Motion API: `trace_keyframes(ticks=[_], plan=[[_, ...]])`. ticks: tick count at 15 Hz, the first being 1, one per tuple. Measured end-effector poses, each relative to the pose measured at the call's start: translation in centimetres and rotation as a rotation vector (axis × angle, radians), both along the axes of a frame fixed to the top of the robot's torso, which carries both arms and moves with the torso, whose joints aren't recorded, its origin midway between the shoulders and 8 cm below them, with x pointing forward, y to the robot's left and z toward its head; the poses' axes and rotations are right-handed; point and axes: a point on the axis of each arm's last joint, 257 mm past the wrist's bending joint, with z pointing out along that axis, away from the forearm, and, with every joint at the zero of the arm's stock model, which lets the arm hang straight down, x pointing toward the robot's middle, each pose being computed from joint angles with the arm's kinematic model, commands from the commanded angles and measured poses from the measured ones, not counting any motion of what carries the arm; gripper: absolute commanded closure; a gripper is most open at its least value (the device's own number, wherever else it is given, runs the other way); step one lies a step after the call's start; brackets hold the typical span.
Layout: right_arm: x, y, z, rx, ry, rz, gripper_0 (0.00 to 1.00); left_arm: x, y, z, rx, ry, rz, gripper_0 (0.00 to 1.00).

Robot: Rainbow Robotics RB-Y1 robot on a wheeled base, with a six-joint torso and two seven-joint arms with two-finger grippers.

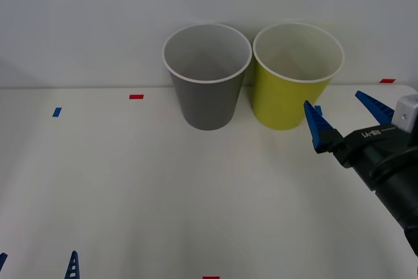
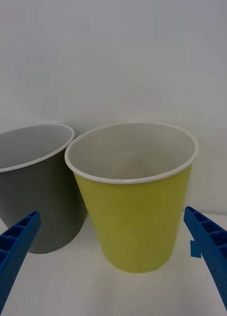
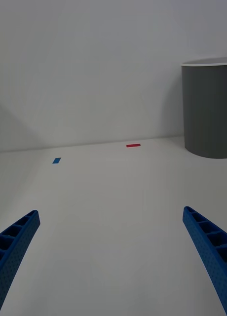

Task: Put cans in the gray bin and PET bottles in the light green bin.

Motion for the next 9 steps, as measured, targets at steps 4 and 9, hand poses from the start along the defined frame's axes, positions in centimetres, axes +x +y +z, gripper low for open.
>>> trace_keyframes(ticks=[4, 9], plan=[[-3.5, -2.0, -2.4, 0.019, 0.008, -0.036, 0.00, 0.0, 0.0, 0.0, 0.000, 0.000, 0.000, 0.00], [-7.4, -3.7, -4.1, 0.013, -0.002, -0.083, 0.00, 0.0, 0.0, 0.0, 0.000, 0.000, 0.000, 0.00]])
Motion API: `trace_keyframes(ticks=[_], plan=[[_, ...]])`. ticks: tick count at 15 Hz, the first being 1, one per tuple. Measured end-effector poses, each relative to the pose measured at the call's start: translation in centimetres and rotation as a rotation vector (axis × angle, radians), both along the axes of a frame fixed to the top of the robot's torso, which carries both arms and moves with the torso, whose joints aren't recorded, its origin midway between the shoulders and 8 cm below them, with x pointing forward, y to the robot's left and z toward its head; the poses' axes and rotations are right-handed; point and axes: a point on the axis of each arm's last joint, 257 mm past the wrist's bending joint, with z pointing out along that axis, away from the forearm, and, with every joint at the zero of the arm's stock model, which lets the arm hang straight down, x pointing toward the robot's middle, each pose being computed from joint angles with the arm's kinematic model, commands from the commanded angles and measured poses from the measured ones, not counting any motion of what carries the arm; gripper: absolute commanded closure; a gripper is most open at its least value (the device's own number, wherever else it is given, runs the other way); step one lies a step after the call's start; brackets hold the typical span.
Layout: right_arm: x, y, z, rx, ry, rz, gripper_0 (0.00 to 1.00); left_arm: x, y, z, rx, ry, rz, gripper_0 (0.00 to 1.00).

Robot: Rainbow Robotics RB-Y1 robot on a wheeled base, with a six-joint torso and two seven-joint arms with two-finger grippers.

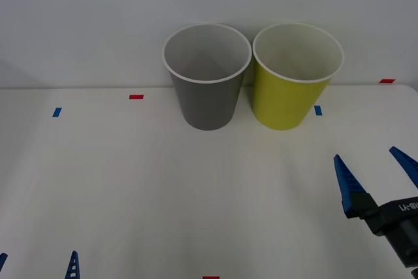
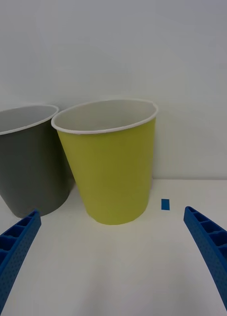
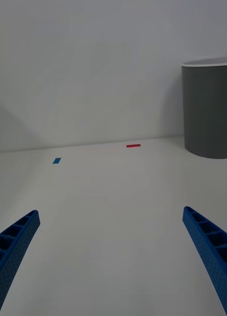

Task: Put cans in the gray bin and PET bottles in the light green bin.

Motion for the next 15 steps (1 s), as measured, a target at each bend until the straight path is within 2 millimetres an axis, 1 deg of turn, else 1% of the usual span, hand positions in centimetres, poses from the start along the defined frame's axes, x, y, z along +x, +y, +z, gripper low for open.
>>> trace_keyframes(ticks=[3, 5, 6, 9, 12, 15], plan=[[-2.0, -1.1, -0.4, 0.004, -0.070, -0.025, 0.00, 0.0, 0.0, 0.0, 0.000, 0.000, 0.000, 0.00], [-4.2, -1.9, -1.4, -0.013, -0.072, -0.047, 0.00, 0.0, 0.0, 0.0, 0.000, 0.000, 0.000, 0.00], [-5.3, -2.2, -1.6, -0.018, -0.073, -0.059, 0.00, 0.0, 0.0, 0.0, 0.000, 0.000, 0.000, 0.00], [-7.6, -3.1, -1.5, -0.030, -0.083, -0.085, 0.00, 0.0, 0.0, 0.0, 0.000, 0.000, 0.000, 0.00], [-8.9, -3.8, -1.4, -0.041, -0.083, -0.102, 0.00, 0.0, 0.0, 0.0, 0.000, 0.000, 0.000, 0.00], [-9.4, -3.9, -1.6, -0.040, -0.074, -0.109, 0.00, 0.0, 0.0, 0.0, 0.000, 0.000, 0.000, 0.00]])
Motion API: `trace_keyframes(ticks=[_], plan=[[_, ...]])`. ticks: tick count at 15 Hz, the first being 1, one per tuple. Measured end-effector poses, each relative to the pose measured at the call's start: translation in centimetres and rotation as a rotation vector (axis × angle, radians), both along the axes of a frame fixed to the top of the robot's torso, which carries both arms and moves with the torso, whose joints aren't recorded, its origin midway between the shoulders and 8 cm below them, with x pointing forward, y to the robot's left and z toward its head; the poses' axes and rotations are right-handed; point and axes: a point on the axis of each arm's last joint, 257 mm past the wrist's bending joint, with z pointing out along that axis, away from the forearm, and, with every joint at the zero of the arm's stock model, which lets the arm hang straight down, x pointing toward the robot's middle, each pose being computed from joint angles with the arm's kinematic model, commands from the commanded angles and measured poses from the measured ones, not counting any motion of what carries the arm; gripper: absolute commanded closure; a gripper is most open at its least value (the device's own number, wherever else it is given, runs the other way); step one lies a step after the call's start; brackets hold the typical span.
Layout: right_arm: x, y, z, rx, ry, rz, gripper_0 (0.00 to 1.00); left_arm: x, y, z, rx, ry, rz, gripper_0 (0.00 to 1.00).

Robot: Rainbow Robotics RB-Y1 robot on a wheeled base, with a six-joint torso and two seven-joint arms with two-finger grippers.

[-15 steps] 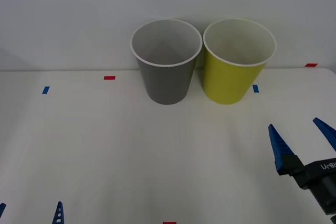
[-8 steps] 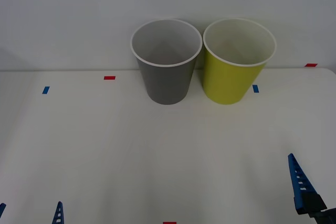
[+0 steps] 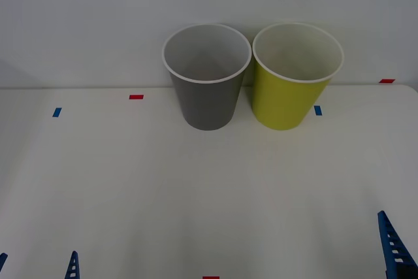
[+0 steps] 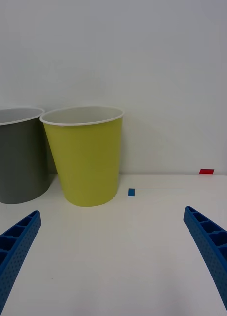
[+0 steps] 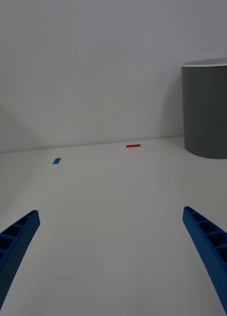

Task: Put cans in the gray bin and PET bottles in the light green bin.

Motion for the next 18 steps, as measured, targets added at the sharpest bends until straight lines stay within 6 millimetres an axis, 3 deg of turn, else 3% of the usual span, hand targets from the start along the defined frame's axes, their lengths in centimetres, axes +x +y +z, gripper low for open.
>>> trace_keyframes(ticks=[18], plan=[[-0.05, 0.07, -0.07, 0.004, 0.002, -0.001, 0.00, 0.00, 0.00, 0.00, 0.000, 0.000, 0.000, 0.00]])
